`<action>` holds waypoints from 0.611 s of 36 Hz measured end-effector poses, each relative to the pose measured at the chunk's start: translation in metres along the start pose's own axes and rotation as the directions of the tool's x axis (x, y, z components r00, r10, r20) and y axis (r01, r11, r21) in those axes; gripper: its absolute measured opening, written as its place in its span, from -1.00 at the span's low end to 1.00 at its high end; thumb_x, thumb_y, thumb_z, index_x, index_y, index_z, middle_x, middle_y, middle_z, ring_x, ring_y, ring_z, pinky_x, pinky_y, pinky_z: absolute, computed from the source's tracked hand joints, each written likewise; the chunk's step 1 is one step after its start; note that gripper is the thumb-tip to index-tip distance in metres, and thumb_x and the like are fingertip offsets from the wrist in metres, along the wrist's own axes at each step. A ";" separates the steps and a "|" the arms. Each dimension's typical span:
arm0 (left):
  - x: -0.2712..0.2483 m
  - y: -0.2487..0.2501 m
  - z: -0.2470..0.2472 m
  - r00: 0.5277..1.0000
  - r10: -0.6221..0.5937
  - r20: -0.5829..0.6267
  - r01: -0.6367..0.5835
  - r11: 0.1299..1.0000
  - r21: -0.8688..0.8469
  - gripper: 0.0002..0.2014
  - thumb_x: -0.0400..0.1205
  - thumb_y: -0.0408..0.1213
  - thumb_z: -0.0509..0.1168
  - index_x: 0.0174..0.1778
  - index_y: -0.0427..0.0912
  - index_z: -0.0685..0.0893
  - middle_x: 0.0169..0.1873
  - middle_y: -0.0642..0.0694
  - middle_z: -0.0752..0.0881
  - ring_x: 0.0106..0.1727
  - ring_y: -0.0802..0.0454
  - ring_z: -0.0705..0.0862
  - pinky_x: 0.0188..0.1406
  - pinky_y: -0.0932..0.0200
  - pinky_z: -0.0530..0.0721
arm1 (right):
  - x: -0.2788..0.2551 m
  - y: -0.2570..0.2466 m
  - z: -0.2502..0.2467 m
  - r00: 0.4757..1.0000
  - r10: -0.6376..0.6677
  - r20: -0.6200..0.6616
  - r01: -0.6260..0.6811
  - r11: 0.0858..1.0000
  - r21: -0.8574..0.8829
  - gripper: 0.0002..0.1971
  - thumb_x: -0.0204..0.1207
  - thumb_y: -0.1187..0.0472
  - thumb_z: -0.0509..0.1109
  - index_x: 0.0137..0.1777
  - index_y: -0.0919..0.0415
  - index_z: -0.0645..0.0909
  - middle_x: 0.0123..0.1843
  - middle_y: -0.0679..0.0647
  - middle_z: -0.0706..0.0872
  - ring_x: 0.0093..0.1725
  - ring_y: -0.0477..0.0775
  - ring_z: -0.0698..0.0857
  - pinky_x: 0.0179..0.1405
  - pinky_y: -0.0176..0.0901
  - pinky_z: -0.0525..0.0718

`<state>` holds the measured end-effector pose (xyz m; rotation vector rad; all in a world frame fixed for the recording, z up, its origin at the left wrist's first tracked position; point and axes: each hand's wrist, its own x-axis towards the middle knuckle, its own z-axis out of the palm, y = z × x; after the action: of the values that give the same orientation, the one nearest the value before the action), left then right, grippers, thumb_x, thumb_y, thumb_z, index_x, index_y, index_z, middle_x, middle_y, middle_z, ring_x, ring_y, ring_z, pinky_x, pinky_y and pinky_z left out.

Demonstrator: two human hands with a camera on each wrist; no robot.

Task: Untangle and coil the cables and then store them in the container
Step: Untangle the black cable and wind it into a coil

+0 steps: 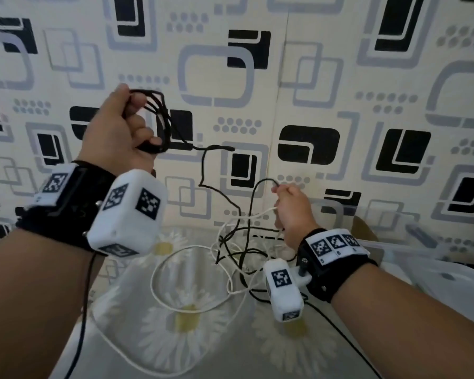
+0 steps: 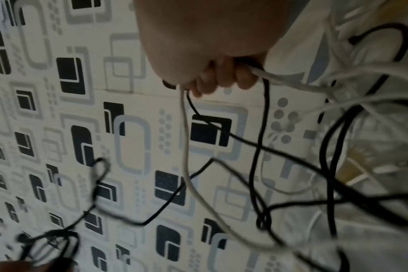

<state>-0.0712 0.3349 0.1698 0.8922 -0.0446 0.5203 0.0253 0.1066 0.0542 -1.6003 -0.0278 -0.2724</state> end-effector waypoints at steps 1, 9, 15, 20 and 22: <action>0.001 0.003 0.001 1.000 0.006 0.006 -0.006 1.000 -0.010 -0.66 0.70 0.02 0.23 -0.38 -0.01 0.57 -0.69 0.08 0.21 -0.63 0.10 0.08 -0.56 0.29 0.30 | 0.000 0.002 0.000 0.998 0.022 0.056 -0.018 0.997 -0.076 -0.73 0.73 0.20 0.08 -0.05 0.09 0.61 -0.33 0.00 0.50 -0.45 -0.04 0.42 -0.53 -0.21 0.34; -0.007 0.014 0.023 0.989 0.006 0.150 0.003 0.998 -0.059 -0.68 0.68 -0.05 0.21 -0.34 -0.06 0.67 -0.58 0.10 0.22 -0.60 0.09 0.04 -0.58 0.29 0.31 | -0.013 0.035 0.011 0.958 0.081 0.276 0.134 0.722 -0.679 -0.69 0.71 0.23 0.09 0.26 0.28 0.62 0.23 0.27 0.67 -0.01 0.06 0.53 -0.08 -0.17 0.49; -0.012 -0.014 0.022 0.965 -0.076 0.251 0.047 0.992 0.121 -0.64 0.76 -0.03 0.12 -0.26 -0.07 0.66 -0.64 0.12 0.15 -0.65 0.14 0.09 -0.52 0.28 0.27 | -0.007 0.024 0.012 0.957 -0.127 0.259 0.274 0.682 -0.678 -0.62 0.72 0.12 0.09 0.45 0.21 0.49 0.36 0.25 0.55 0.35 0.26 0.54 0.35 0.09 0.52; -0.013 -0.039 0.019 0.974 -0.095 0.204 0.047 0.972 0.229 -0.62 0.76 0.02 0.12 -0.16 -0.12 0.71 -0.62 0.11 0.16 -0.62 0.15 0.13 -0.54 0.30 0.33 | -0.029 -0.030 0.005 0.879 -0.437 0.190 0.472 0.854 -0.219 -0.68 0.75 0.00 0.06 0.27 0.14 0.53 0.10 -0.01 0.64 0.09 -0.10 0.59 0.02 -0.35 0.50; -0.014 -0.046 0.021 0.976 -0.103 0.194 0.048 0.962 0.268 -0.62 0.76 0.02 0.13 -0.13 -0.14 0.72 -0.63 0.11 0.17 -0.61 0.14 0.14 -0.54 0.30 0.33 | -0.039 -0.048 0.003 0.879 -0.428 0.211 0.451 0.889 -0.077 -0.63 0.72 -0.09 0.08 0.24 0.11 0.57 0.02 -0.14 0.65 0.01 -0.29 0.59 -0.07 -0.47 0.46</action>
<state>-0.0592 0.2900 0.1458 1.2010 -0.1326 0.3645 -0.0212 0.1176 0.0942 -1.7281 -0.5400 -0.4818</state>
